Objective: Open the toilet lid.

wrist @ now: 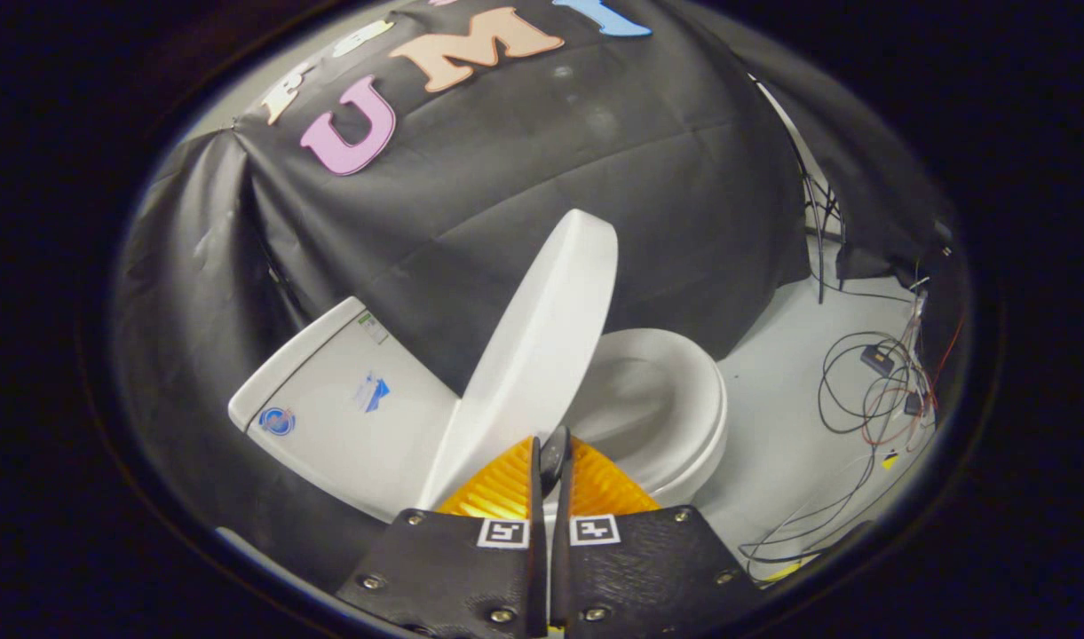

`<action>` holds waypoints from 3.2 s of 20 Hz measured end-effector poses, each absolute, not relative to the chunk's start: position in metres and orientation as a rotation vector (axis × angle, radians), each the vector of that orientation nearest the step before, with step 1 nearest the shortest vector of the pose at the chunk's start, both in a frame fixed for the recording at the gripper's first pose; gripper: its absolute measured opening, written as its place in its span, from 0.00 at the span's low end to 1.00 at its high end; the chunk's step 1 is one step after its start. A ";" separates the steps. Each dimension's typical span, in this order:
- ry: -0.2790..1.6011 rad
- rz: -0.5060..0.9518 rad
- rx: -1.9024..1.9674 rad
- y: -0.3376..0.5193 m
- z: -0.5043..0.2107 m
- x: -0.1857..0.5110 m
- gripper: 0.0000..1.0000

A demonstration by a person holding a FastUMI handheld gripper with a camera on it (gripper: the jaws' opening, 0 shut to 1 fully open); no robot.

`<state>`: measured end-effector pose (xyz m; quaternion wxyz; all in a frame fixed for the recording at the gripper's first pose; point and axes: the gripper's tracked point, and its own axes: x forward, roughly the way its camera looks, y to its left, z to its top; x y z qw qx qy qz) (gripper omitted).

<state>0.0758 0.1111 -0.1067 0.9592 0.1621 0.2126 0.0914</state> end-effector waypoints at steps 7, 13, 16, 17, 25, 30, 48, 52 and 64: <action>0.393 0.203 0.291 0.129 -0.086 0.071 0.02; 0.352 0.219 0.201 0.145 -0.073 0.069 0.02; 0.332 0.227 0.179 0.151 -0.066 0.067 0.02; 0.327 0.230 0.175 0.154 -0.064 0.067 0.03; 0.308 0.253 0.174 0.166 -0.055 0.062 0.02; 0.293 0.280 0.189 0.180 -0.044 0.058 0.02; 0.198 0.307 0.033 0.230 -0.015 0.050 0.02; 0.182 0.316 0.022 0.241 -0.010 0.049 0.03; 0.115 0.359 -0.079 0.283 0.000 0.042 0.03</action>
